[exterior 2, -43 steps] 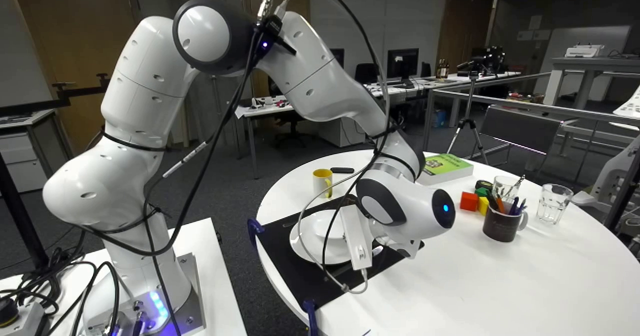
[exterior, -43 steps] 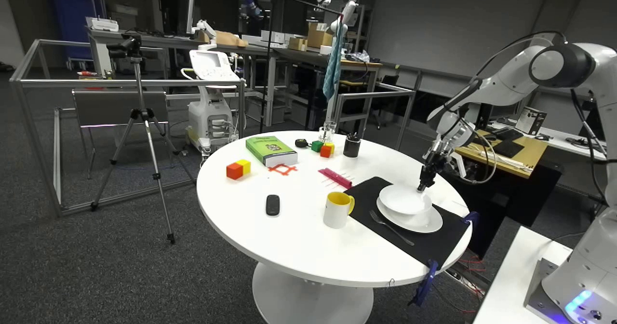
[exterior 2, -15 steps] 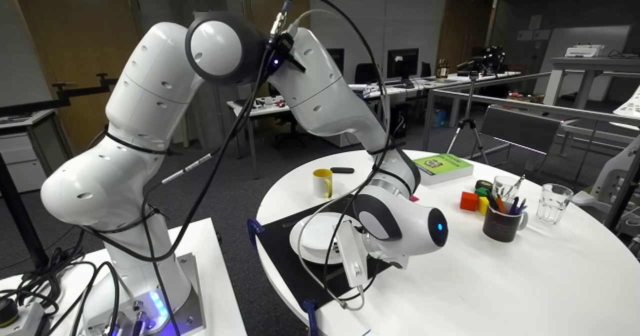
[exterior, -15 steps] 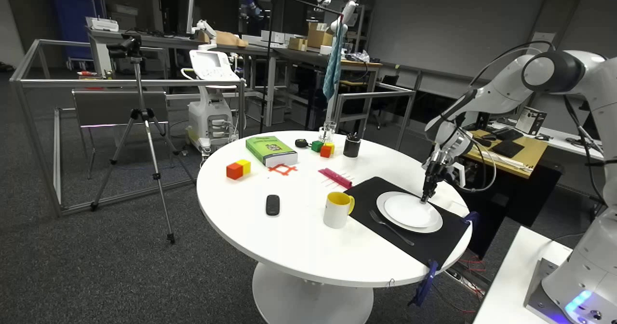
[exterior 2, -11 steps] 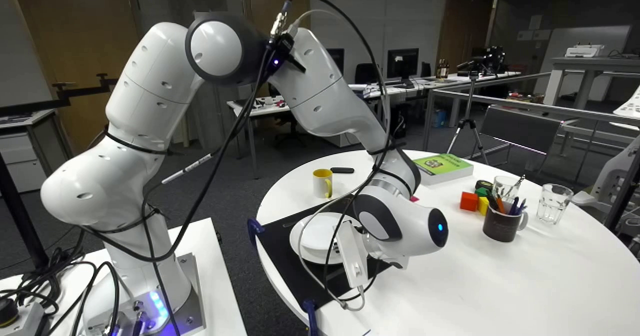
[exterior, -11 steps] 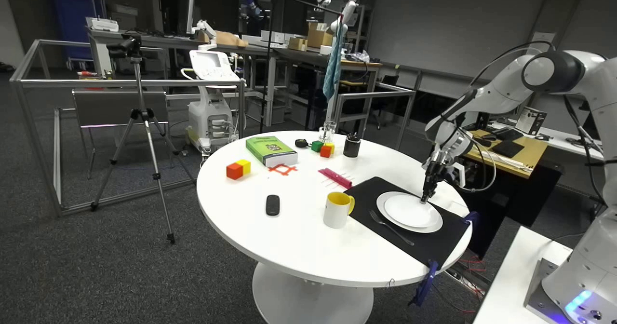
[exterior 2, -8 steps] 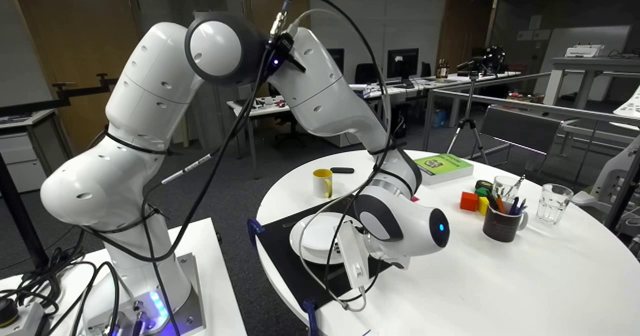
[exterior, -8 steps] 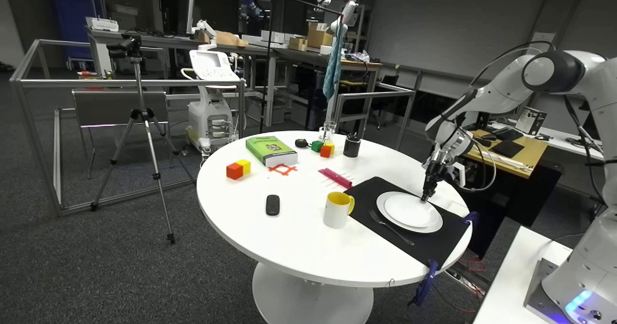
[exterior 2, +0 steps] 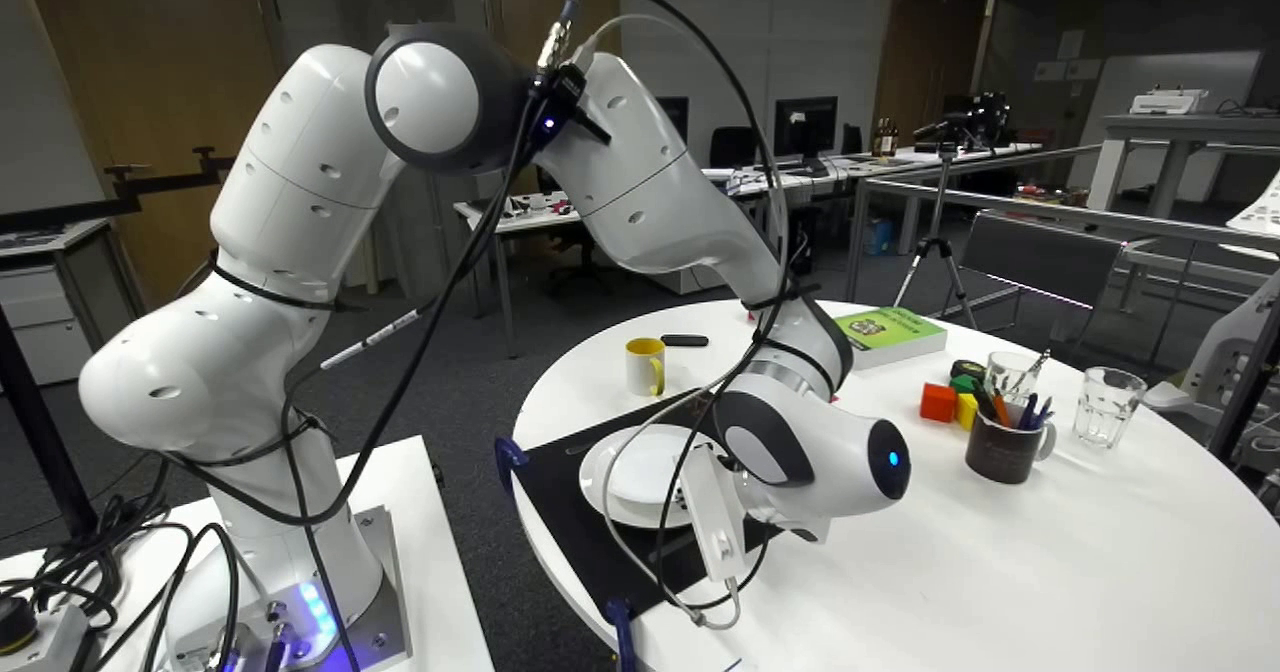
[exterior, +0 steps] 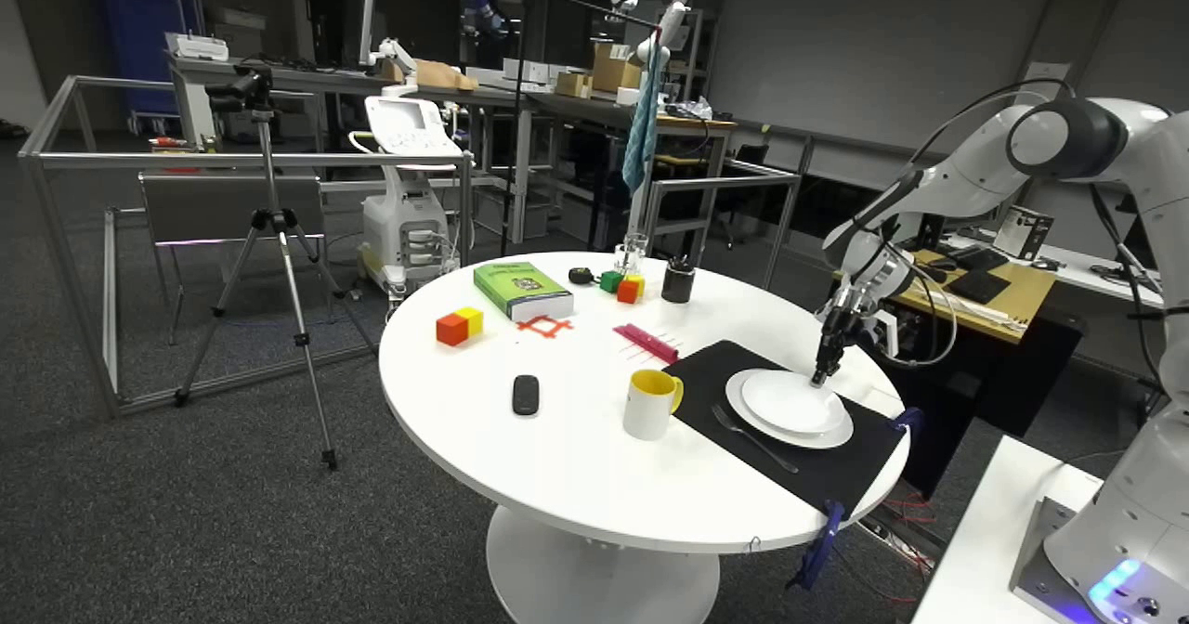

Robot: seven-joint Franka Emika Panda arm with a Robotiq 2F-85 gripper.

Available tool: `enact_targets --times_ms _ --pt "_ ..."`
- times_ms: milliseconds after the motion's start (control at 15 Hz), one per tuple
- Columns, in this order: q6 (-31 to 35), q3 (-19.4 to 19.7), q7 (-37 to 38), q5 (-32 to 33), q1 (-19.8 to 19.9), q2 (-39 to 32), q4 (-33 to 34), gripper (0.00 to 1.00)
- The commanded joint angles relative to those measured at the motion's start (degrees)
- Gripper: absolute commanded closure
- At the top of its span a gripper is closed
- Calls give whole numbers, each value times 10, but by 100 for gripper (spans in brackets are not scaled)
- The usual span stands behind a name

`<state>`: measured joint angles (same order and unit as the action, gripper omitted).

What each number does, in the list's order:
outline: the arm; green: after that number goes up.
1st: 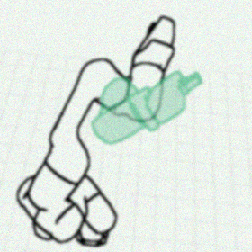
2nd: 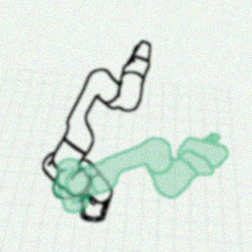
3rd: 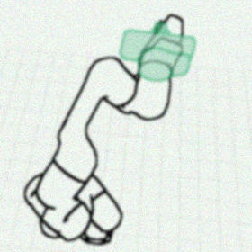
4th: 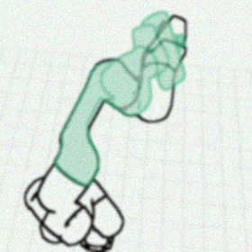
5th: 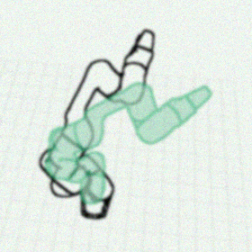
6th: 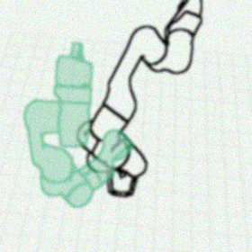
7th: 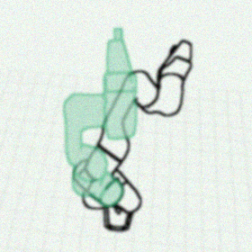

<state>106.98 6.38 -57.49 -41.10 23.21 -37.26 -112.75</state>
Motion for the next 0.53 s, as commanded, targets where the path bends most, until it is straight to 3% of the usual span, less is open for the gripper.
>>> enact_targets --times_ms 0,467 --pt "-20 -7 -16 -9 16 -9 17 99" --pt "-20 -9 -16 -6 14 -19 21 99"
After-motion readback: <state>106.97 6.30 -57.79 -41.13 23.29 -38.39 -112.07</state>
